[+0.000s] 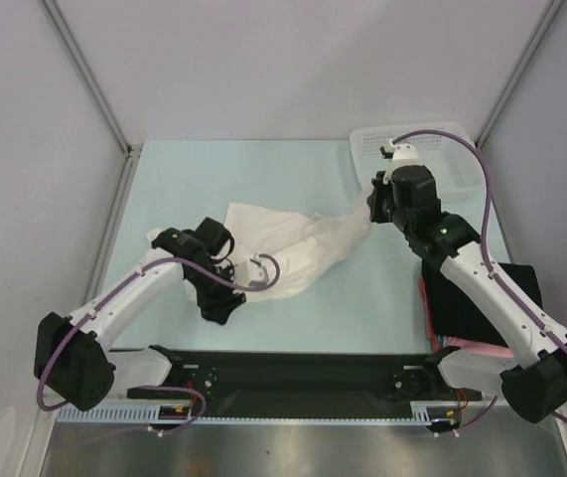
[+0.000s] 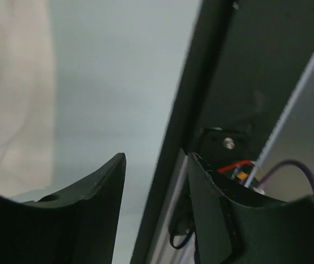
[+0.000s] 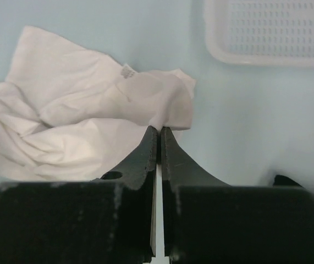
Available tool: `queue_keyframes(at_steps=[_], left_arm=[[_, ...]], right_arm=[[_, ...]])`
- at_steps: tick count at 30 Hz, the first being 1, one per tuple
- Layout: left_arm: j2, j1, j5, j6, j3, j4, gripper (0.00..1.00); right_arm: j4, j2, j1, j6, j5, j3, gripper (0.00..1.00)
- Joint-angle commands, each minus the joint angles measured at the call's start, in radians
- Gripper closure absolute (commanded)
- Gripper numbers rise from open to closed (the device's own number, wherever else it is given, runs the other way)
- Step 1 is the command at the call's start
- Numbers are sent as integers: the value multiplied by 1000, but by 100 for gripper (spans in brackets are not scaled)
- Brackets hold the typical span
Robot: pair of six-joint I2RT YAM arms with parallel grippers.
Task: Fold and stack the t-shirts
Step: Flatten the tshirt out
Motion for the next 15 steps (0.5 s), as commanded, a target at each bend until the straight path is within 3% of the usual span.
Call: queue_keyframes(at_steps=[1,4,8,11,15], left_arm=[[-60,-59,111,101,-24,-192,45],[-81,-57,0,62,-27,-124,46],[-111,-10,-331,-87,-55,216,44],[-37,113,-349,-80,-70,309,38],[98,161,-410,-29,-117,355,36]], right_arm=[[16,-90,-30,30,81,-16,100],[6,-109,-56,37,76,-53,100],[24,-115,-81,48,52,-85,100],[35,-109,-88,51,33,-94,100],[39,-101,-98,49,33,-97,100]])
